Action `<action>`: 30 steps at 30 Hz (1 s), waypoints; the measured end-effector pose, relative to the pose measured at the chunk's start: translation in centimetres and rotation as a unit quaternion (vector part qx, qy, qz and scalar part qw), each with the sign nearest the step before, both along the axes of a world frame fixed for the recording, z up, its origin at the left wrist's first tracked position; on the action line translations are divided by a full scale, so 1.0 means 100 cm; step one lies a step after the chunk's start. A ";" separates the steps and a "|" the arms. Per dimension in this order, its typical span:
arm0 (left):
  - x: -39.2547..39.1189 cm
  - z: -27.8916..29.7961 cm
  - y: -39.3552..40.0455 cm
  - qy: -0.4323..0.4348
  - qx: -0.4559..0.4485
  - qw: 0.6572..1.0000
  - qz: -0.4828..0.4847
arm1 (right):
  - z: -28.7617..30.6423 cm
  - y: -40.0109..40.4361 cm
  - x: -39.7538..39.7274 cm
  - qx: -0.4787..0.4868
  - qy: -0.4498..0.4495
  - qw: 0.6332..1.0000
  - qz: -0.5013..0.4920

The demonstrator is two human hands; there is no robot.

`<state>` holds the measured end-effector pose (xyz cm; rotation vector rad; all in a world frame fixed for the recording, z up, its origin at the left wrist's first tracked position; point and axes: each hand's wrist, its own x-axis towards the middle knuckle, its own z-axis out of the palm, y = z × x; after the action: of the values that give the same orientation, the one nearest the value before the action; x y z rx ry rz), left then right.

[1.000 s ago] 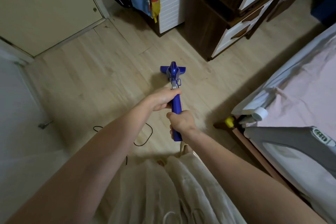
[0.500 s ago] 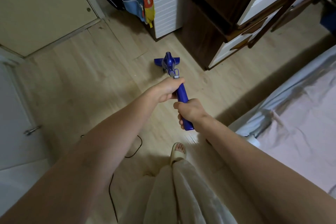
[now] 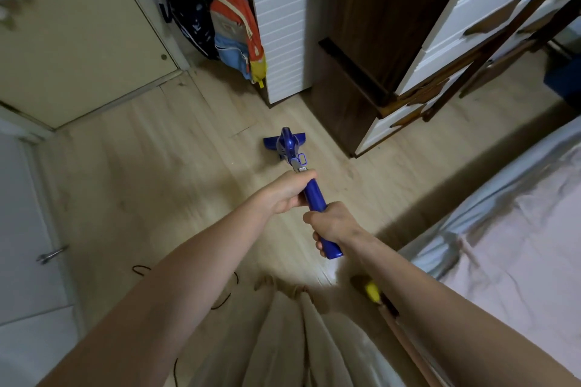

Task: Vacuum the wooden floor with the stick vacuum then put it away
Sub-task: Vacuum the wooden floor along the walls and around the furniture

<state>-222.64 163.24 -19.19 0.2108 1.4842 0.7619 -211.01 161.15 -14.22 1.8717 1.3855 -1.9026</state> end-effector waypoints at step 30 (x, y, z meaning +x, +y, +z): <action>0.044 0.009 -0.023 0.018 -0.013 0.999 0.049 | 0.011 -0.017 0.040 0.103 -0.038 0.986 0.124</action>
<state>-218.28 160.96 -18.30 0.1336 1.5475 0.8198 -207.05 159.41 -13.12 1.7363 1.7532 -1.6072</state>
